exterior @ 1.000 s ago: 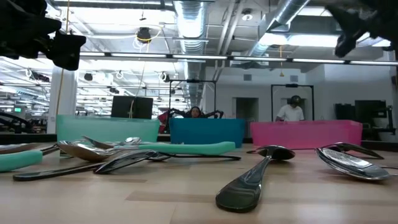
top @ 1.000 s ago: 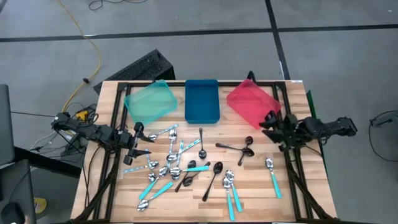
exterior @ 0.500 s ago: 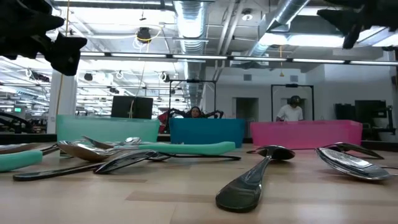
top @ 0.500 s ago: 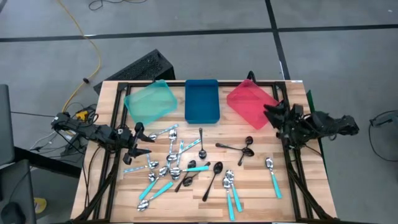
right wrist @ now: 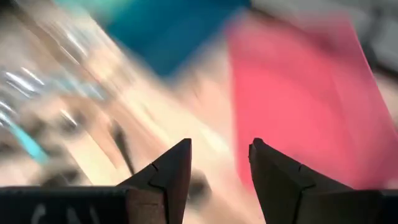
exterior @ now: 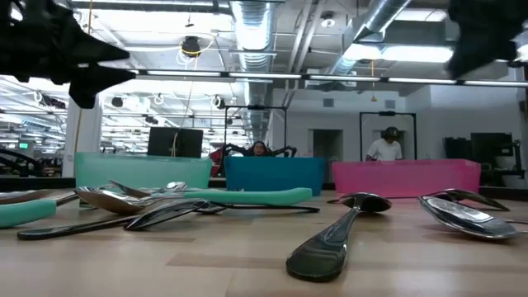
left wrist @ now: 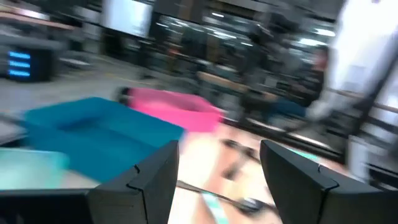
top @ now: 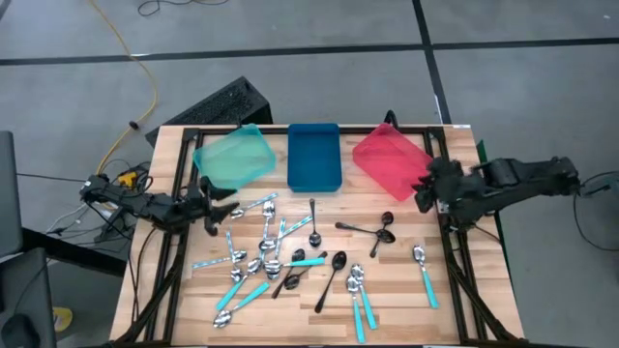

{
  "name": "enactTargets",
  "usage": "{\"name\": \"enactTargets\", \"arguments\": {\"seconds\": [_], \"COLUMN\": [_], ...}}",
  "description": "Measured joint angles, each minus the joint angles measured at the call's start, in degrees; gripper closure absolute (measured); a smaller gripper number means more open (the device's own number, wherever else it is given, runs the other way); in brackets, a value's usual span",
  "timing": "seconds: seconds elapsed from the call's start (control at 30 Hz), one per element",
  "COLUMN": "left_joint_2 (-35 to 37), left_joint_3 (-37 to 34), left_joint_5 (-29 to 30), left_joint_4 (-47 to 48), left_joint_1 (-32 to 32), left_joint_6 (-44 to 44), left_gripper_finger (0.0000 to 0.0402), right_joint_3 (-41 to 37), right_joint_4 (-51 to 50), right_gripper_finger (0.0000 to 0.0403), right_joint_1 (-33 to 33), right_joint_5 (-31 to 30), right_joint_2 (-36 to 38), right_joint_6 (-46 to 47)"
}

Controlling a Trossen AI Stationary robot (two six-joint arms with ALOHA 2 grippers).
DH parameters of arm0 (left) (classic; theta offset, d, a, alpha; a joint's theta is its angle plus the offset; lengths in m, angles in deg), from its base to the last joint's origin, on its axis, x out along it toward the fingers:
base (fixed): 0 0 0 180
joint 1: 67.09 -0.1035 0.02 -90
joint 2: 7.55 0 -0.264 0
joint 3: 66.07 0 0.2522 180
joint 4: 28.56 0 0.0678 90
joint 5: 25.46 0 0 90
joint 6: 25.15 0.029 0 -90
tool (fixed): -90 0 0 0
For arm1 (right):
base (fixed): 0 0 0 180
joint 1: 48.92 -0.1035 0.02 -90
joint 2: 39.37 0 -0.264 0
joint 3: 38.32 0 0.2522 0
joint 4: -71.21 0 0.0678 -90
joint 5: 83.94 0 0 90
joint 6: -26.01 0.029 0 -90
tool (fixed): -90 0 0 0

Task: Sort silverware by color (type)
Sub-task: Put the blue spoon into the light blue bin

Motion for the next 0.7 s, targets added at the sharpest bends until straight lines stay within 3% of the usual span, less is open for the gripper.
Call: {"name": "enactTargets", "arguments": {"seconds": [0.1, 0.2, 0.37, 0.5, 0.6, 0.7], "left_joint_2": [0.0, 0.0, -0.15, -0.24, -0.69, -1.2], "left_joint_3": [0.0, 0.0, 0.0, 0.0, 0.0, 0.0], "left_joint_5": [6.33, 9.52, 12.01, 13.12, 11.8, 7.79], "left_joint_4": [0.02, 0.02, 1.32, 1.41, 1.32, 0.96], "left_joint_1": [-0.02, -0.02, -0.34, -2.58, -4.54, -5.7], "left_joint_6": [-2.68, -5.46, -11.35, -11.35, -7.2, -0.45], "left_gripper_finger": [0.0189, 0.0189, 0.0189, 0.0189, 0.0189, 0.0189], "right_joint_3": [1.15, 0.87, -0.19, -0.25, -0.24, -0.21], "right_joint_4": [-6.92, -7.83, -10.3, -6.85, -1.01, 0.5], "right_gripper_finger": [0.0218, 0.0218, 0.0218, 0.021, 0.019, 0.0167], "right_joint_1": [0.04, 0.04, 1.3, 0.65, -4.19, -10.83], "right_joint_5": [7.83, 15.96, 19.85, 27.51, 26.85, 21.38], "right_joint_2": [-5.89, -9.45, -13.59, -15.18, -16.46, -19.31], "right_joint_6": [6.69, 7.53, 8.01, 13.9, 18.99, 26.82]}}
